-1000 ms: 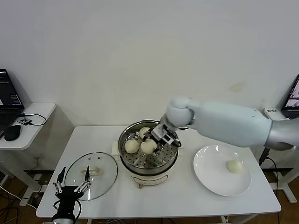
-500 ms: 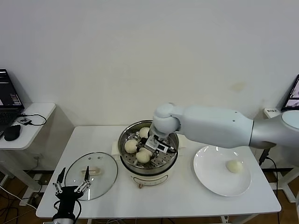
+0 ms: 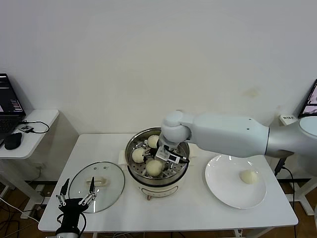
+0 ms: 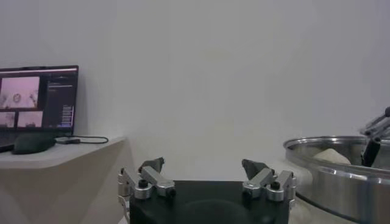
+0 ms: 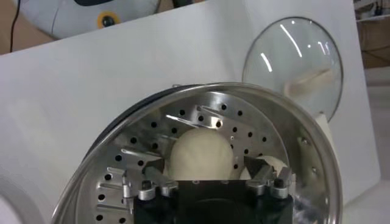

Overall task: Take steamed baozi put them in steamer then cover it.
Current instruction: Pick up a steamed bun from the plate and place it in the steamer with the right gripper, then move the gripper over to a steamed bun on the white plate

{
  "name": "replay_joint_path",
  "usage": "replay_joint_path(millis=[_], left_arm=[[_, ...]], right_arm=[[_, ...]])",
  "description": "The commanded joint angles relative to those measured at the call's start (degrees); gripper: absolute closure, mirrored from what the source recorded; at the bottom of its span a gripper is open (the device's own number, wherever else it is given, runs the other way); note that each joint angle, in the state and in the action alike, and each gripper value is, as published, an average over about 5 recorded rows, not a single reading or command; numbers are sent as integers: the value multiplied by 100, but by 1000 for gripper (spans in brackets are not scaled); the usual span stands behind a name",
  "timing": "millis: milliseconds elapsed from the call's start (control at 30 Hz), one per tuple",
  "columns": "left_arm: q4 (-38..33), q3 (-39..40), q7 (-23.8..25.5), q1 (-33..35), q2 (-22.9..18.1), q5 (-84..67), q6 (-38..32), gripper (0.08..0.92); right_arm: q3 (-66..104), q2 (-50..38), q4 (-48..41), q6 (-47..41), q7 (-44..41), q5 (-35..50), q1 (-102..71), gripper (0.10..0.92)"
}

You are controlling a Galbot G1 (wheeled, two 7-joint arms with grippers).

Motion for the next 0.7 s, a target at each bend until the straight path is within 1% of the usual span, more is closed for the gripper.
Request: replay_joint_path(millis=[33,133,267,433,567,700], left_arm=[[15,-10,1,-33,31,5,3,177],[30,-12,2,-51,63,6,6,177],[47,-7,4,-70,111,7,10,177],[62,-18,12,-91,201,-10,13,177],[112,-15,18,-113,274,-22,11,177],[108,35,27,-134,311,-9,27,177]], right_arm=[[286,-580,81,-197,1,35,278,203],[449,-1017,177,-659,31,136,357,203],[667,-1631,416,-1687,33,270,442,203],[764,-2692,790,-2618,6,863,507,203],[850,-3614,1092,-2997,-5,1133,273,202],[1060,-4246,1236,-3027,-1,988,-283,203]])
